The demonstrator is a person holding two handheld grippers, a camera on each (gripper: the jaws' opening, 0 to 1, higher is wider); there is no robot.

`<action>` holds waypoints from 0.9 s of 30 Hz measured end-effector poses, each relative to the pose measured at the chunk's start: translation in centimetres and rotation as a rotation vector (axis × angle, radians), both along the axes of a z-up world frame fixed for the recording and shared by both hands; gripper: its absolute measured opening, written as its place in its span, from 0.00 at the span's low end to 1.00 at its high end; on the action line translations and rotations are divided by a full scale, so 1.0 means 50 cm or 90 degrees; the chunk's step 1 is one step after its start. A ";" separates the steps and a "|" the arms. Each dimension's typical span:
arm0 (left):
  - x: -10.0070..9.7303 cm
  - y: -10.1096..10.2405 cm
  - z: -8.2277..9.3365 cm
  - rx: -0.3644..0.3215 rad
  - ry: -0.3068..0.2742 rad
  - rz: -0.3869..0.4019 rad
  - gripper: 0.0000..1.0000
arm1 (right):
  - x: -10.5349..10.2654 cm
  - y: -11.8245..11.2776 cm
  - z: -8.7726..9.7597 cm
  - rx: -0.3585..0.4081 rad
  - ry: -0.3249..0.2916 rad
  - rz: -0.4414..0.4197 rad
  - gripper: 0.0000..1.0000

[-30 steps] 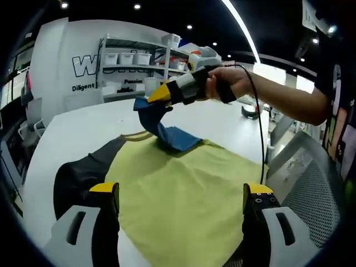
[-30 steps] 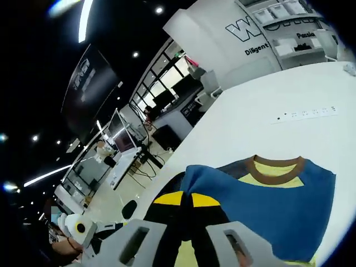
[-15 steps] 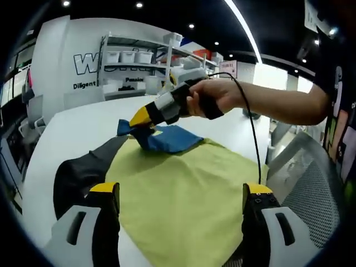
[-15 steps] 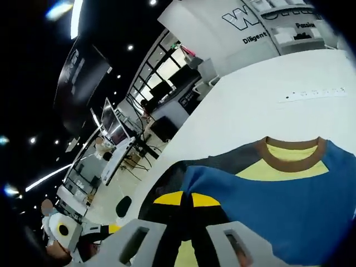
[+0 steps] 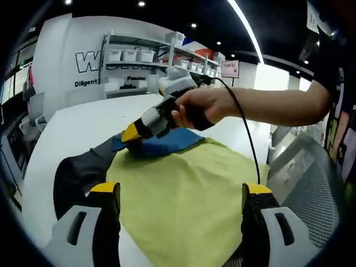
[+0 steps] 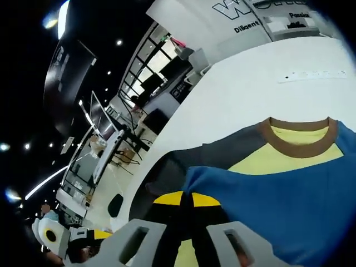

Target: Fold the garment on the visible template until the final outline fits inside the template.

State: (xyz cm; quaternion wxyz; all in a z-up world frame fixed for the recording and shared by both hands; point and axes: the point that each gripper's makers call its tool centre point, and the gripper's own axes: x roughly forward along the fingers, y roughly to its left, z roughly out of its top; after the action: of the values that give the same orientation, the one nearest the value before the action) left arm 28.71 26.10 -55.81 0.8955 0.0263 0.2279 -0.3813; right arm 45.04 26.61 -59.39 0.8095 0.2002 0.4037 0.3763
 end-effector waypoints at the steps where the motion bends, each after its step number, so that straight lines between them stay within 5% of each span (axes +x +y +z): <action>1: 0.000 0.000 0.000 0.000 0.001 0.000 0.84 | -0.001 0.001 -0.004 -0.002 0.003 0.001 0.00; 11: 0.000 0.000 -0.003 0.005 0.007 0.002 0.83 | -0.021 0.024 -0.026 -0.002 0.011 0.036 0.01; 15: -0.001 -0.001 -0.006 0.008 0.011 -0.002 0.83 | -0.021 0.021 -0.023 -0.010 -0.005 0.039 0.12; 25: 0.047 0.025 -0.001 -0.019 0.018 0.025 0.81 | 0.011 -0.025 0.007 -0.054 -0.115 0.022 0.50; 27: 0.064 0.029 0.002 -0.036 0.022 0.039 0.81 | 0.024 -0.032 0.033 -0.048 -0.180 0.018 0.57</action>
State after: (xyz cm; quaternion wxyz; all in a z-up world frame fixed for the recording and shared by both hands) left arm 31.91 27.56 -55.70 0.9030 -0.0128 0.2334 -0.3606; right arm 46.25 25.01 -57.76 0.8599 0.1085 0.3023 0.3968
